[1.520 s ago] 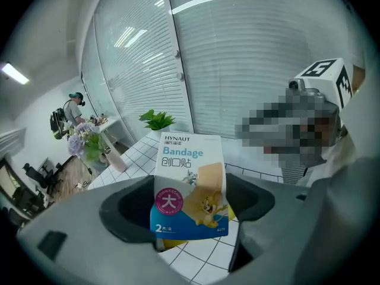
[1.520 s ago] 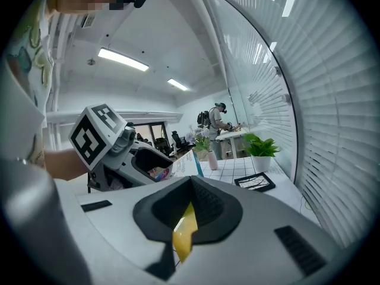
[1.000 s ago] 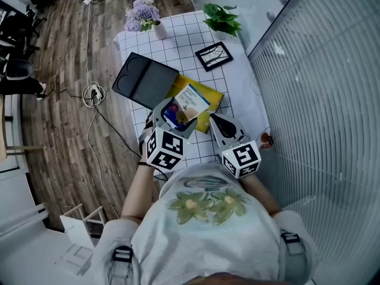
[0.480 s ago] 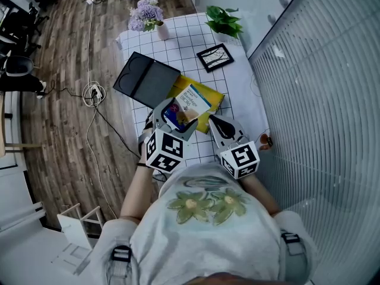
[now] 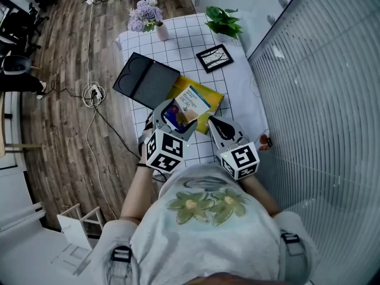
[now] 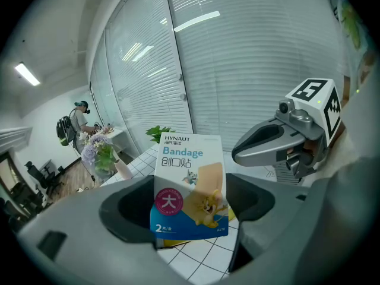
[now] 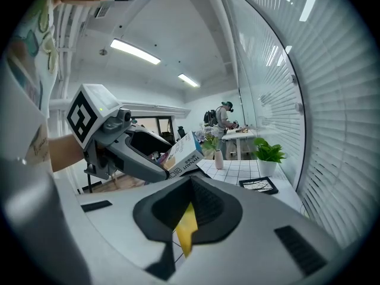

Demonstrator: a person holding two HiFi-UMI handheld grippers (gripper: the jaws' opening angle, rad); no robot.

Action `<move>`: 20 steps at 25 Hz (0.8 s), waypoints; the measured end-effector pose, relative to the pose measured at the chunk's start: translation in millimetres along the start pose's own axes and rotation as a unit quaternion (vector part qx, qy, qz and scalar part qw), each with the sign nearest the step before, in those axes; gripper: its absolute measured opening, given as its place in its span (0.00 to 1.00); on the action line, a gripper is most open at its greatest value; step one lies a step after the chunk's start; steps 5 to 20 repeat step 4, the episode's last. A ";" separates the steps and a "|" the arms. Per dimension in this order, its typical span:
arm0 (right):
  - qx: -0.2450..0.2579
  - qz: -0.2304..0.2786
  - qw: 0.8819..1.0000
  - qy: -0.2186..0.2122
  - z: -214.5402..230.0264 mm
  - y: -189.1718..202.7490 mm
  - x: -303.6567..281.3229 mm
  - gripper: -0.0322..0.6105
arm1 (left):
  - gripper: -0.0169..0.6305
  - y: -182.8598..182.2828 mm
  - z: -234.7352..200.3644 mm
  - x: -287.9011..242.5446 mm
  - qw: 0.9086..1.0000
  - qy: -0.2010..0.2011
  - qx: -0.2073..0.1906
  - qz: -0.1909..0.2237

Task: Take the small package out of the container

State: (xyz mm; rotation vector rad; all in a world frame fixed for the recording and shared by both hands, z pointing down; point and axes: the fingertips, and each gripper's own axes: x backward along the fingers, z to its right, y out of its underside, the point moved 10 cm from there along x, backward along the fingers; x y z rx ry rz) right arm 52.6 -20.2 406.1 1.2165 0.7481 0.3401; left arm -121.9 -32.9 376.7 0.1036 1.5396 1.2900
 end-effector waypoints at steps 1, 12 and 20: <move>-0.001 0.000 1.000 0.000 0.5 0.3 -0.3 0.06 | 0.58 0.4 -0.1 -0.6 1.000 0.000 0.000 -0.001; -0.002 -0.002 1.000 0.001 2.0 1.6 -0.8 0.06 | 0.58 1.8 -0.2 -2.7 1.000 0.000 0.002 -0.004; -0.002 -0.002 1.000 0.001 2.0 1.6 -0.8 0.06 | 0.58 1.8 -0.2 -2.7 1.000 0.000 0.002 -0.004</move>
